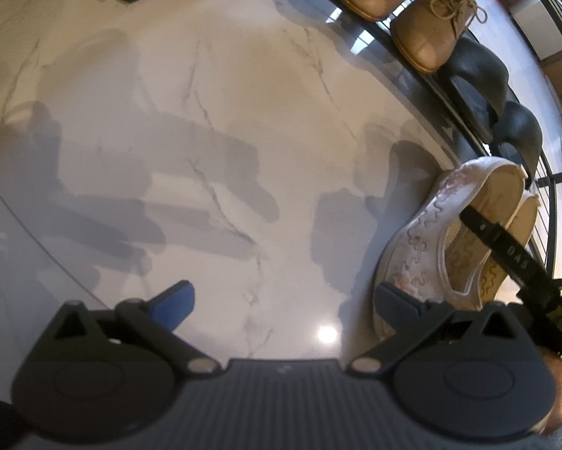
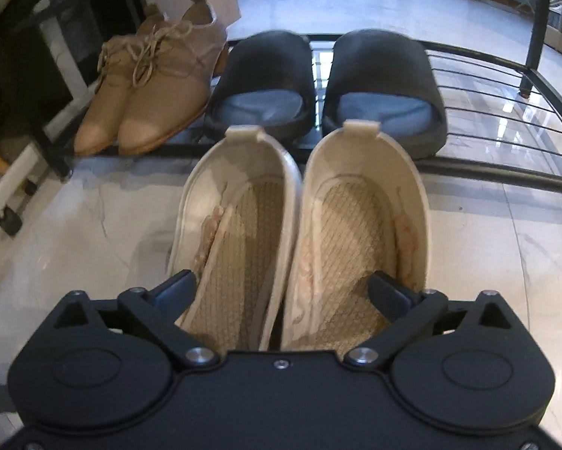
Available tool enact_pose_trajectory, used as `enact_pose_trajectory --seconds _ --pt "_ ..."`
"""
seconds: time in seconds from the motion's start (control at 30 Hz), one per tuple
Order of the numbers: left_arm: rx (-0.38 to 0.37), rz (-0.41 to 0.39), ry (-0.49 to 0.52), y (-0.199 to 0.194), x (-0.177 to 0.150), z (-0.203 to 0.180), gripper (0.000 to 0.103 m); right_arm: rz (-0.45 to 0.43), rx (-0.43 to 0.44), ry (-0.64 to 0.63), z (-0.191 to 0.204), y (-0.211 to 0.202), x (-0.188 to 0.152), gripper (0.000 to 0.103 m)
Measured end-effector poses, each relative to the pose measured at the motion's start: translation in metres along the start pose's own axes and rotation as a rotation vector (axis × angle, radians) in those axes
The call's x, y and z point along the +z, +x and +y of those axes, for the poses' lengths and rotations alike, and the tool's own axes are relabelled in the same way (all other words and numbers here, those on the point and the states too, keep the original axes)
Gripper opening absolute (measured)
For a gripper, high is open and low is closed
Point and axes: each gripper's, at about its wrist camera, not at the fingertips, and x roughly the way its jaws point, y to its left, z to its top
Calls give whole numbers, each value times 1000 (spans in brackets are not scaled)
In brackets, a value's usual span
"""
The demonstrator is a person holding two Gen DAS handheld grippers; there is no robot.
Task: Organize scattered shoes
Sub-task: 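Slide the right tool fingers into both white shoe heels and grip, then lift both white shoes with the right tool onto the rack shelf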
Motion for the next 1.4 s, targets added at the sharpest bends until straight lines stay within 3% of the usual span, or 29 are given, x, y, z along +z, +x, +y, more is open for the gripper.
enact_pose_trajectory --seconds 0.13,0.37,0.53,0.6,0.67,0.87,1.07,1.4 --pt "-4 11 -5 1 0 1 102 -27 -13 -39 -1 4 7 84" --pt "8 13 -5 5 2 1 102 -98 -65 -98 5 14 21 55" --pt "15 16 -5 8 2 1 102 -152 -106 -129 9 18 23 48" --pt "18 17 -4 9 2 0 102 -173 -120 -106 8 19 24 41" --pt "18 18 -6 9 2 1 102 -184 -128 -115 11 19 24 19" --pt "16 29 -27 10 4 6 102 -216 -187 -180 23 13 17 13" --pt "13 20 -41 9 5 8 102 -322 -211 -191 28 -22 5 13" --pt "-17 11 -58 3 1 9 102 -624 -268 -27 22 -143 15 13"
